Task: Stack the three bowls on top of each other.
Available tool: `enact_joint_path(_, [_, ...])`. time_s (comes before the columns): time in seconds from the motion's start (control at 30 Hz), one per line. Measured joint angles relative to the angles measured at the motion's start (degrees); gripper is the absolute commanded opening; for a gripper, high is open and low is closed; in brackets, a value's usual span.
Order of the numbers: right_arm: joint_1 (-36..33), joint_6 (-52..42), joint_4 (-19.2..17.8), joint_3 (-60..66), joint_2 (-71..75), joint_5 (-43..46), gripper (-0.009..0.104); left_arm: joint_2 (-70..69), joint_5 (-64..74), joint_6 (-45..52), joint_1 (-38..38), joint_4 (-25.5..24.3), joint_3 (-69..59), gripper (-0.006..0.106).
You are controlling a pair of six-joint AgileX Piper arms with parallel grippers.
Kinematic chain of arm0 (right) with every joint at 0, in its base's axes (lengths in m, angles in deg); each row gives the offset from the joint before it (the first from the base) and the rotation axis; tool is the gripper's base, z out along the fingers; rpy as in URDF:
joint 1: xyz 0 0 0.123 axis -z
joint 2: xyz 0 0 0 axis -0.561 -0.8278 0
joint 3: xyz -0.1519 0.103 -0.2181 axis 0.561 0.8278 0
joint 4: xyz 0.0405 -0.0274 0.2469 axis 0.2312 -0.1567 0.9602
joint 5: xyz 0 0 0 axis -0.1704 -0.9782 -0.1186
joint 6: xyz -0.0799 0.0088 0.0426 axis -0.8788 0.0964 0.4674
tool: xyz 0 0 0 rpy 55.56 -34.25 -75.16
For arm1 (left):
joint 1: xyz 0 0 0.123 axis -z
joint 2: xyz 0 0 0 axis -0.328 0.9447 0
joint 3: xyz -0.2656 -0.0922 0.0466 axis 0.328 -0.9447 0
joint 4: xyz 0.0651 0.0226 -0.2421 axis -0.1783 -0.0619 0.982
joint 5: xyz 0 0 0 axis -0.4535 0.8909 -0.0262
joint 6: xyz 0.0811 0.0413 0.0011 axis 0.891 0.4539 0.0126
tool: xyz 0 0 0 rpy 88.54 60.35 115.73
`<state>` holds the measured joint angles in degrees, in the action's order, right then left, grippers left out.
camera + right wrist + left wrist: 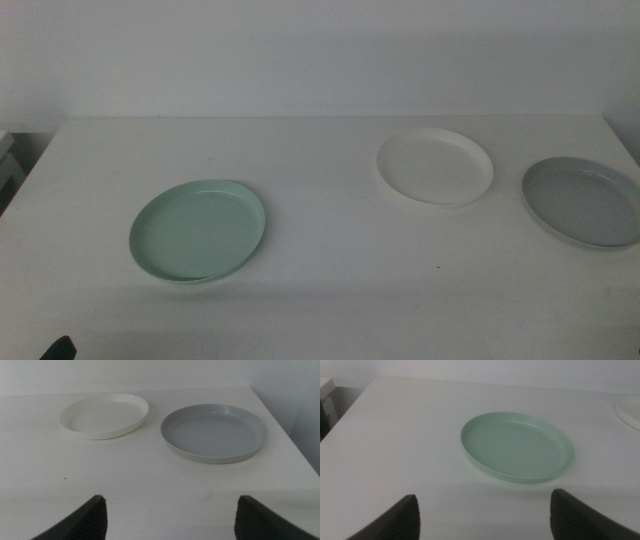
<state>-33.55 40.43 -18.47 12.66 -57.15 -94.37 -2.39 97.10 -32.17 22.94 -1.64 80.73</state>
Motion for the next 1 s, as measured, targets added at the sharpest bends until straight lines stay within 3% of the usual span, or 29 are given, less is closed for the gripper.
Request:
enact_joint_path(0.2, [0.0, 0.0, -0.61, -1.73, 0.0, -1.53, 0.067, 0.0, 0.0, 0.0, 0.0, 0.0, 0.0, 0.082])
enact_joint_path(0.5, [0.0, 0.0, -1.05, -15.2, -5.34, -3.21, 0.067, 0.0, 0.0, 0.0, 0.0, 0.0, 0.0, 0.082])
enact_joint_path(1.0, [0.0, 0.0, -1.95, -44.39, -32.42, -28.57, 0.067, 0.0, 0.0, 0.0, 0.0, 0.0, 0.0, 0.082])
